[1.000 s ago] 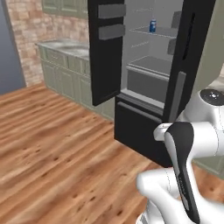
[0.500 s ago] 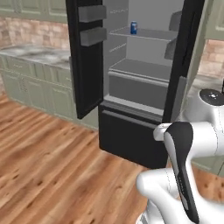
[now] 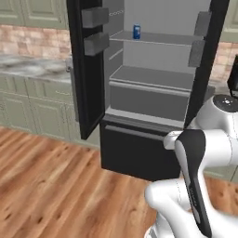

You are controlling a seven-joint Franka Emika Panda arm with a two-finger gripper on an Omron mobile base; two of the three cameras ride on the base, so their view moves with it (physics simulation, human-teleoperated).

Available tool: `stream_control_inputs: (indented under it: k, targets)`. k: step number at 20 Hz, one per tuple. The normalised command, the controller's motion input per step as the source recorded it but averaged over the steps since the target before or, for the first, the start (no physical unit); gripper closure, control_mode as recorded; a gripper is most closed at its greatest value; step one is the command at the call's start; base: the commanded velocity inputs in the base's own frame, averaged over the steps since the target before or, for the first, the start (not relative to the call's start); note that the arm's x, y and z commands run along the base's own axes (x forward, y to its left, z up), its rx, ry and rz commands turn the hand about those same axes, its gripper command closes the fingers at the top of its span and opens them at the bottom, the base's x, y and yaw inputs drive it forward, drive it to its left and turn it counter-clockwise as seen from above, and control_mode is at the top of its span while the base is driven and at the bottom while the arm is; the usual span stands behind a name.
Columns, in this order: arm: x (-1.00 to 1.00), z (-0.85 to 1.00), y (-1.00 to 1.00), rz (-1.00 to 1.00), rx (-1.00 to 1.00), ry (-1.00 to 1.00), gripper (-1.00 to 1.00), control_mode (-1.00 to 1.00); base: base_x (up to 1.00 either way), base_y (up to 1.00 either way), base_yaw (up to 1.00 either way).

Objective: Open the fridge, grab two sodas, and place both sodas inside the bowl with ice on the dining counter.

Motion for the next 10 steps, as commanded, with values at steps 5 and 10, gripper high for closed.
stream_control_inputs:
  k: [5,10]
  targets:
    - [0.0,0.0,0.0,0.0,0.0,0.0,-1.0,1.0,0.69,0.42,-0.26]
    - [0.0,0.0,0.0,0.0,0.0,0.0,-1.0,1.0,0.65,0.31,-0.25]
